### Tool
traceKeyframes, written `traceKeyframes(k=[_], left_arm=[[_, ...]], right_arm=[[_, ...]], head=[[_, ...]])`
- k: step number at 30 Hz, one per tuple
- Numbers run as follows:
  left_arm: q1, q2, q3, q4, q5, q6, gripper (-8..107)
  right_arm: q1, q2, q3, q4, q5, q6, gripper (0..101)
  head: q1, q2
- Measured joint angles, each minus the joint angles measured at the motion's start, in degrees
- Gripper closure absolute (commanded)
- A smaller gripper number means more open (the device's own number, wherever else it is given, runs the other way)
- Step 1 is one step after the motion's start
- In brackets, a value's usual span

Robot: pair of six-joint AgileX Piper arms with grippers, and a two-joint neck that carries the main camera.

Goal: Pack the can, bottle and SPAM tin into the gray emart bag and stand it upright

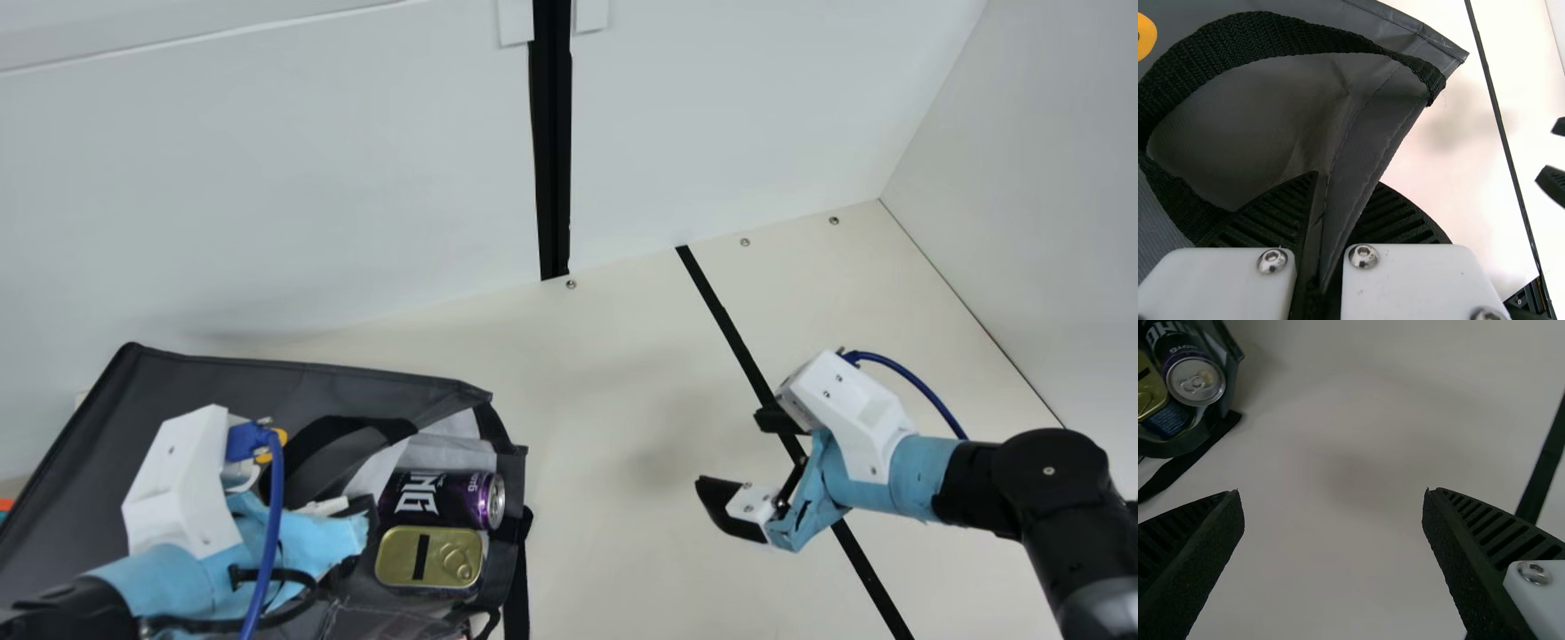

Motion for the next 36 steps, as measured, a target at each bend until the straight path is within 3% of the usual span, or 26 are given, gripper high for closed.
traceKeyframes(k=[11,19,36], left_arm=[[0.0,0.0,0.0,0.0,0.0,0.0,107],[0.0,0.0,0.0,0.0,0.0,0.0,107],[0.0,0.0,0.0,0.0,0.0,0.0,107]], right_arm=[[3.0,4.0,2.0,3.6,3.0,-7.1,6],[5.8,7.5,1.8,5.3,3.0,-10.0,6],[14.8,15.1,-0.6,9.3,-0.1,-12.1,6]], head=[[0.0,0.0],[0.0,0.0],[0.0,0.1]])
